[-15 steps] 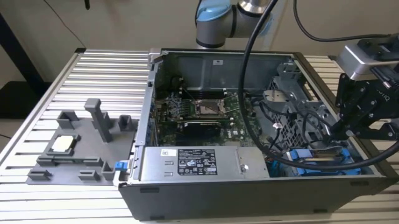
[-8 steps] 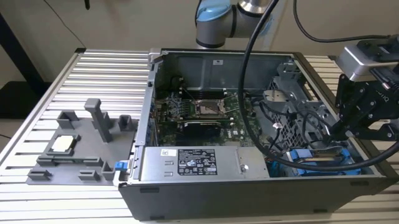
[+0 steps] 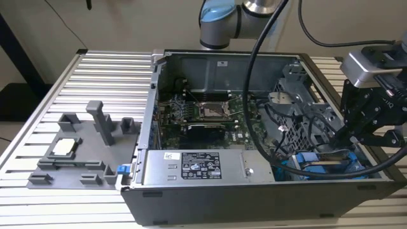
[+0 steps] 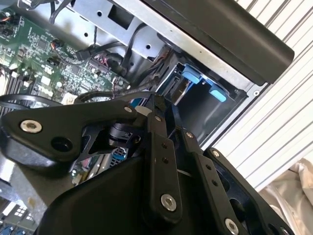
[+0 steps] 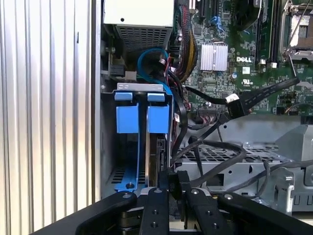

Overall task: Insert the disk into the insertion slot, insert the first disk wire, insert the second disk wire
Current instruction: 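Insert the first disk wire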

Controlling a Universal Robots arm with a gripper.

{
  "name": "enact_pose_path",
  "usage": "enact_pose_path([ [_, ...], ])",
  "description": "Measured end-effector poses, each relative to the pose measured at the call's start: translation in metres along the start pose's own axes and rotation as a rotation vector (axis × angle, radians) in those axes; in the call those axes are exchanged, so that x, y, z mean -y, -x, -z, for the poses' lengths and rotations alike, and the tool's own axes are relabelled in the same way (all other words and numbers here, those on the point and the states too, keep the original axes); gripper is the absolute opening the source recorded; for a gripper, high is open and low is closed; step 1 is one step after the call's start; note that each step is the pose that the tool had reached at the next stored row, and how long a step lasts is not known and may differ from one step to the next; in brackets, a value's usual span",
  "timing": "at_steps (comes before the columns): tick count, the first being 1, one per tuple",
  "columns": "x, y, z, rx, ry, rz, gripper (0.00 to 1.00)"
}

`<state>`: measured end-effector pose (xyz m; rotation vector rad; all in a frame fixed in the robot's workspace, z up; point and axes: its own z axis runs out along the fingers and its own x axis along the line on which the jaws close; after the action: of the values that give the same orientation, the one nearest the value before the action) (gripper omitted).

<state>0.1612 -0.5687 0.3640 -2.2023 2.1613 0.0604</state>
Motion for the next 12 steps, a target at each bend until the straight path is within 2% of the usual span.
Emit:
enact_pose_path([
  [12,0.0036,-0.0029,-0.0104,-0.0001,0.0023,-0.007,0.19],
])
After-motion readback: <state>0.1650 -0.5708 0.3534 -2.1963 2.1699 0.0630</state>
